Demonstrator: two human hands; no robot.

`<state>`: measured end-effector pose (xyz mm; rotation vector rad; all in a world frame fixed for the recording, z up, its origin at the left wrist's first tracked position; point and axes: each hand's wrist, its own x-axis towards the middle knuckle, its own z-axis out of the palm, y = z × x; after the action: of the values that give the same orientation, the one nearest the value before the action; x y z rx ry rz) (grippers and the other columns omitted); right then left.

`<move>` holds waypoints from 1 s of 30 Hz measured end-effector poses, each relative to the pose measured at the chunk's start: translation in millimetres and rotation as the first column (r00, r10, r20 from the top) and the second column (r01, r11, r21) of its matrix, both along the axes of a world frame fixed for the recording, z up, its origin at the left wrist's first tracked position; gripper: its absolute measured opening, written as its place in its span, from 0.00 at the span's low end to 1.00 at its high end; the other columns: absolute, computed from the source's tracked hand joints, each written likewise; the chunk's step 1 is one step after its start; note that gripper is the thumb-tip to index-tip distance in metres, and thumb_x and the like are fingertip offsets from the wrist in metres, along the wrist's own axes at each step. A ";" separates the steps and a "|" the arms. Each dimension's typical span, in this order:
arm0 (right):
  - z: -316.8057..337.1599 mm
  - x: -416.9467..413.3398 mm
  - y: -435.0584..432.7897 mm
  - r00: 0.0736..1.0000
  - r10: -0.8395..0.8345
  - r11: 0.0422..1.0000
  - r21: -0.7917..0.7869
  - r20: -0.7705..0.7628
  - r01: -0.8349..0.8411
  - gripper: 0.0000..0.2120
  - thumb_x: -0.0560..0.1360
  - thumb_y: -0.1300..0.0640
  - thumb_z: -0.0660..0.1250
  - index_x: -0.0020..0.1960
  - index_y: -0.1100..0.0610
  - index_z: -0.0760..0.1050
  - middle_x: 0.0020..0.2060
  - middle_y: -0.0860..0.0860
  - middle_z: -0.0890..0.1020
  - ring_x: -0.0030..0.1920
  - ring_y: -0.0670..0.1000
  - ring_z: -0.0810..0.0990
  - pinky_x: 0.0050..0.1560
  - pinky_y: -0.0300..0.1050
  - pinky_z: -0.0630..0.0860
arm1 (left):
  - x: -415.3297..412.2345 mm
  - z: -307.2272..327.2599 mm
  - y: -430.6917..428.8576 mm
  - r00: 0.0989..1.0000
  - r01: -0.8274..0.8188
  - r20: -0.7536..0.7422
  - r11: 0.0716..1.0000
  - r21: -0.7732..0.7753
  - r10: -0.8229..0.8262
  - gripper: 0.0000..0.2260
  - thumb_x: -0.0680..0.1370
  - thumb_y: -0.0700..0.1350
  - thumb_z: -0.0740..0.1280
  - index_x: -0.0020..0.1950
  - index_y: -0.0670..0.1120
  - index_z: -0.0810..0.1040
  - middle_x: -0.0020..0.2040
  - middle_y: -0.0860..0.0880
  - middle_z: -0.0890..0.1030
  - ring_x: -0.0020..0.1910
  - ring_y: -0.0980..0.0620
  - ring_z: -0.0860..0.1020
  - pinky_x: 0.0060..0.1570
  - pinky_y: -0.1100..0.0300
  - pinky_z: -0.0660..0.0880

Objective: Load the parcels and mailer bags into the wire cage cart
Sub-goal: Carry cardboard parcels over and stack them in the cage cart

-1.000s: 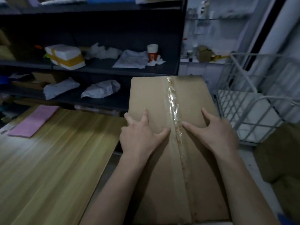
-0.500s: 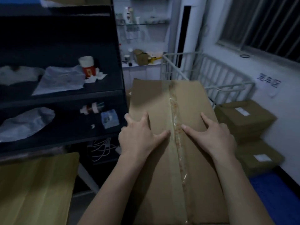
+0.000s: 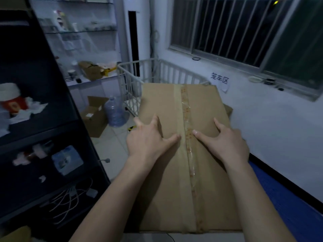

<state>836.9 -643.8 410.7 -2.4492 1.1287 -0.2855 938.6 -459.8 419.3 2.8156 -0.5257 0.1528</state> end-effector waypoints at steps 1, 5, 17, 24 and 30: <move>-1.1 -0.4 -4.7 1.000 -0.015 1.000 -0.002 -0.004 0.015 0.52 0.59 0.15 0.57 0.78 0.36 0.56 0.68 0.58 0.71 0.65 0.59 0.73 0.57 0.55 0.76 | 4.4 -0.7 -7.7 1.000 0.017 0.003 1.000 0.004 -0.017 0.42 0.65 0.80 0.56 0.73 0.58 0.64 0.66 0.38 0.67 0.50 0.38 0.79 0.43 0.53 0.72; -9.4 -1.1 -28.7 0.996 -0.084 0.996 -0.002 -0.008 0.084 0.53 0.59 0.14 0.56 0.79 0.37 0.55 0.68 0.59 0.71 0.67 0.58 0.72 0.58 0.57 0.76 | 17.7 -5.7 -43.6 0.996 0.092 0.003 0.995 0.039 -0.092 0.44 0.67 0.80 0.56 0.77 0.59 0.60 0.71 0.37 0.64 0.52 0.39 0.80 0.42 0.54 0.71; -40.6 50.9 -163.7 0.967 -0.249 0.968 0.027 -0.056 0.251 0.54 0.57 0.13 0.54 0.78 0.36 0.56 0.67 0.58 0.70 0.62 0.59 0.76 0.56 0.56 0.78 | 93.8 -33.5 -198.9 0.974 0.226 -0.033 0.969 0.100 -0.224 0.46 0.65 0.82 0.53 0.78 0.59 0.59 0.70 0.37 0.65 0.48 0.40 0.81 0.40 0.54 0.73; -36.6 85.3 -253.0 0.956 -0.293 0.954 0.058 -0.025 0.294 0.53 0.59 0.14 0.56 0.79 0.37 0.55 0.68 0.59 0.69 0.61 0.58 0.76 0.52 0.51 0.77 | 136.8 -29.1 -299.5 0.963 0.267 0.010 0.957 0.117 -0.270 0.45 0.66 0.82 0.53 0.78 0.59 0.58 0.65 0.40 0.66 0.46 0.39 0.80 0.39 0.54 0.74; -30.8 105.6 -302.3 0.942 -0.333 0.938 0.080 -0.052 0.336 0.52 0.60 0.16 0.58 0.79 0.37 0.54 0.66 0.58 0.69 0.59 0.59 0.77 0.49 0.51 0.73 | 163.9 -27.5 -355.5 0.944 0.328 -0.015 0.938 0.111 -0.329 0.45 0.67 0.81 0.54 0.78 0.58 0.58 0.65 0.39 0.66 0.45 0.40 0.80 0.37 0.55 0.70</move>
<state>942.6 -946.1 379.9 -2.1863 1.5425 -0.2847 1102.5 -815.3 391.9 2.7817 -1.0249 0.0623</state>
